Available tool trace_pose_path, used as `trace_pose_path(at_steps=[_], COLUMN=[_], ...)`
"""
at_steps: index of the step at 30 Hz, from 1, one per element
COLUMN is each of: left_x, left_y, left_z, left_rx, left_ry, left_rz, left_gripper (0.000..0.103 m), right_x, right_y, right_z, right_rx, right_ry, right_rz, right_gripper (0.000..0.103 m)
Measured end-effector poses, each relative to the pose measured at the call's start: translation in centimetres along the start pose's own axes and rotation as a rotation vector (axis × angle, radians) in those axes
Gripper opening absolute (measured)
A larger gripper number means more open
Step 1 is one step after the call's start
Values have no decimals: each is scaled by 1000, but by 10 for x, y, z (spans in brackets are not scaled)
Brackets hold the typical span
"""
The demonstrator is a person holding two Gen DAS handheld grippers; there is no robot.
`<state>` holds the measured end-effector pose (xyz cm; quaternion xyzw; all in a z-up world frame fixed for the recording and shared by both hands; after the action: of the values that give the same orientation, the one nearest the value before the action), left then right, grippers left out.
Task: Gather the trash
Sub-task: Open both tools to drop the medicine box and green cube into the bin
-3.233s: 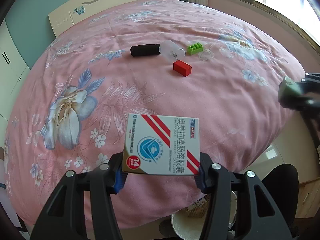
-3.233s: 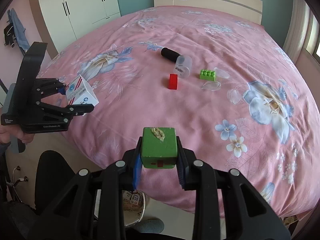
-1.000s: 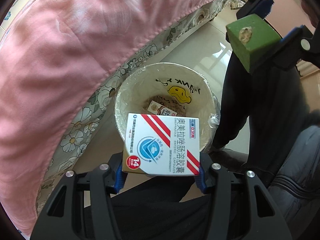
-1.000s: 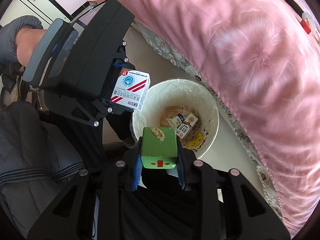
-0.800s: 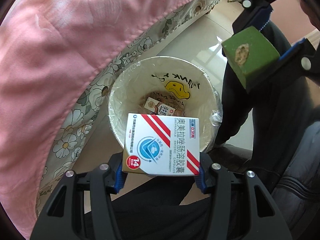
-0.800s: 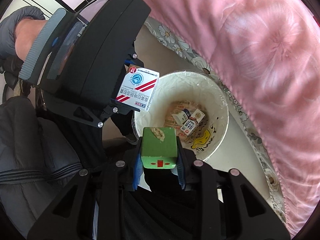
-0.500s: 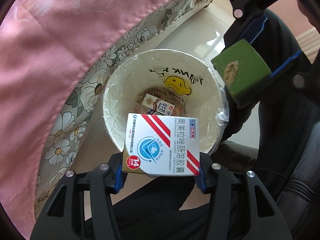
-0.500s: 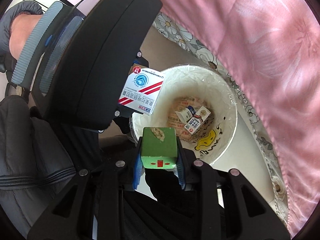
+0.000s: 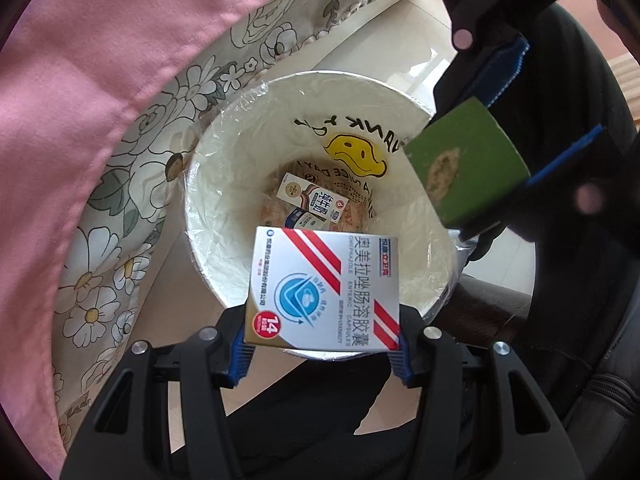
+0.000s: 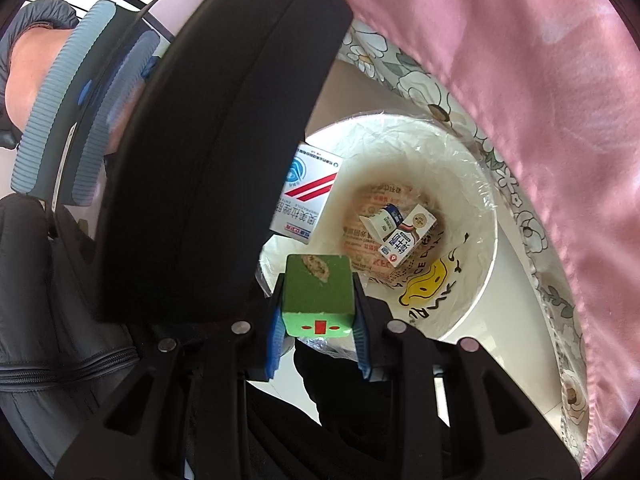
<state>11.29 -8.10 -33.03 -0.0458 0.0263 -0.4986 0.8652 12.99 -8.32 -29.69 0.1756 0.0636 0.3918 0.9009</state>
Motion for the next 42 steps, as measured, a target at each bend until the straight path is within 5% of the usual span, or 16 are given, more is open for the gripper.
trace_pose_path(at_steps=[20, 21, 24, 25, 28, 34, 42], left_x=[7, 7, 11, 13, 14, 13, 8], left_y=[1, 2, 2, 1, -2, -9, -12], left_z=[-25, -26, -27, -27, -29, -32, -24], left_rx=[-13, -12, 2, 4, -9, -29, -17], left_ry=[31, 28, 18, 9, 24, 38, 35], left_rz=[10, 12, 9, 8, 2, -12, -8], left_gripper=[58, 60, 89, 95, 98, 100, 100], right_x=[4, 4, 6, 6, 7, -5, -11], right_y=[0, -1, -2, -3, -7, -10, -18], right_z=[-24, -25, -27, -26, -25, -19, -4], right_rx=[31, 18, -14, -27, -41, -40, -51], right_ry=[6, 2, 2, -9, -30, -44, -70], right_rz=[3, 3, 2, 9, -19, -31, -58], right_gripper=[31, 33, 69, 74, 86, 96, 96])
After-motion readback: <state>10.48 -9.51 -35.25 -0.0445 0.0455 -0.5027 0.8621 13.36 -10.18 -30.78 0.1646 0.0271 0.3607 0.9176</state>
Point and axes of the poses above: each gripper's, at about its wrist camera, not at the fingertips, and z roughly against the way its jaws point, y to its left, x to its top, the point moved 7 cm from there along -z, roughly the way its jaws point, and after that the axes turned 2 degrees about -z, right-handed, at the moved point
